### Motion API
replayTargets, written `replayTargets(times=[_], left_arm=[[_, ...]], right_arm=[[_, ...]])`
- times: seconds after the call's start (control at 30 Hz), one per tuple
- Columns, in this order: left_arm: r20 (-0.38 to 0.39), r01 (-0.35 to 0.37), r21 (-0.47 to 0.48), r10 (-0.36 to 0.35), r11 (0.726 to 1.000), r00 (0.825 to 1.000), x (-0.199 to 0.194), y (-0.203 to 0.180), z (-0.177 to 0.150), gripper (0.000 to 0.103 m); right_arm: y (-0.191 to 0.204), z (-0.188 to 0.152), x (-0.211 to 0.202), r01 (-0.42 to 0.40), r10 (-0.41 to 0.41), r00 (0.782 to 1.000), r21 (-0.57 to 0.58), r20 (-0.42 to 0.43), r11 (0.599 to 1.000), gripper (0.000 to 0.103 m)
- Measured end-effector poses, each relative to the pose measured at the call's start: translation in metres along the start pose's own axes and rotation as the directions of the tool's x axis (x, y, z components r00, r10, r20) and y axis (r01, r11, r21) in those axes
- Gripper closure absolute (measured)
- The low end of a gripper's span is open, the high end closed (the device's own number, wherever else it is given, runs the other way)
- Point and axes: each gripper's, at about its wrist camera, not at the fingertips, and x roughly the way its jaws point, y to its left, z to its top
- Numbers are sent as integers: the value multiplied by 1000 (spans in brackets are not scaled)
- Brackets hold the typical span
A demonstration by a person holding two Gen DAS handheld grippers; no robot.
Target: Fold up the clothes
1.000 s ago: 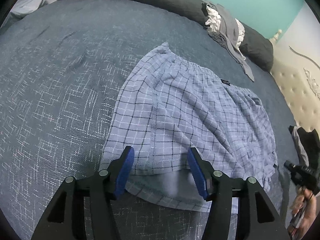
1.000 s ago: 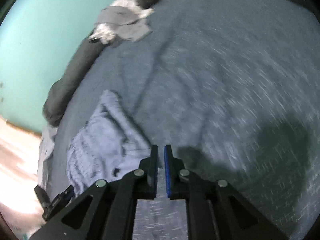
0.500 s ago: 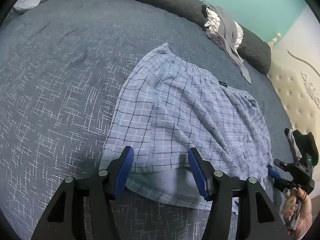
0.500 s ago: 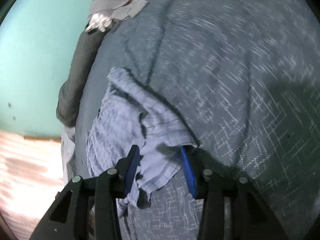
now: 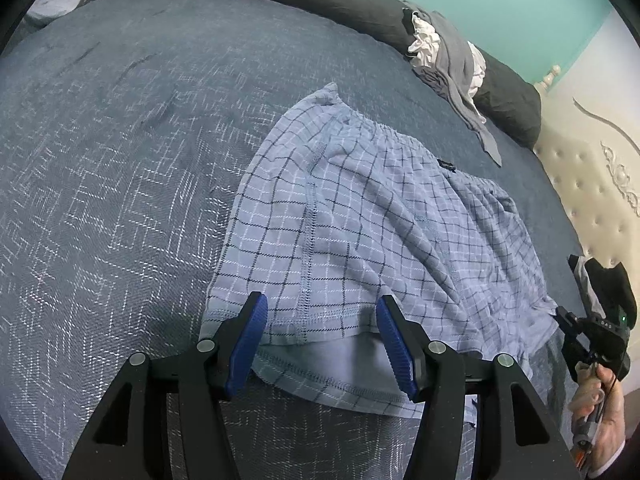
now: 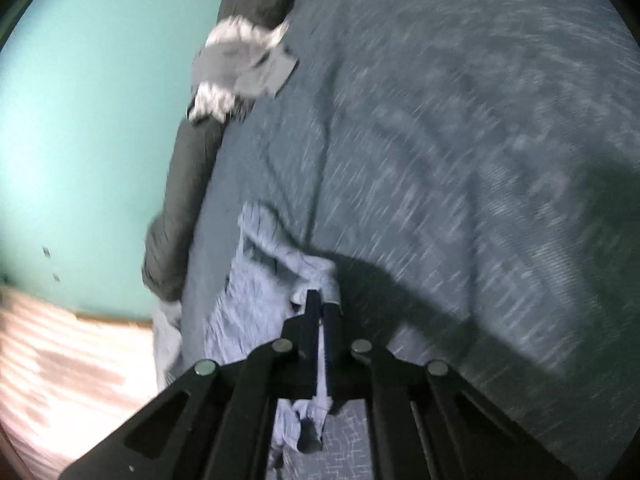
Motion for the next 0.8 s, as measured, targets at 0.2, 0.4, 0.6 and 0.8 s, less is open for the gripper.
replayTargets(times=[0.2,0.4,0.6,0.8], left_arm=[[-2,0,2,0,1000,1000,0,1,1,42],[-5,10,-1,-10,1000,1000,-1,4,1,42],[-6,4,1,-4,1000,1000,-2,3,1,41],[-7,13,-6,-13,1000,1000,-2,4,2,41]], right_arm=[[-25,6,-11,-59,52,997,136,53,989,102],[-30,3,-22,-51,38,996,166,77,985,97],[-17,6,-24,-28,23,999,125,44,992,88],[3,0,11,-61,69,994,100,-79,993,57]])
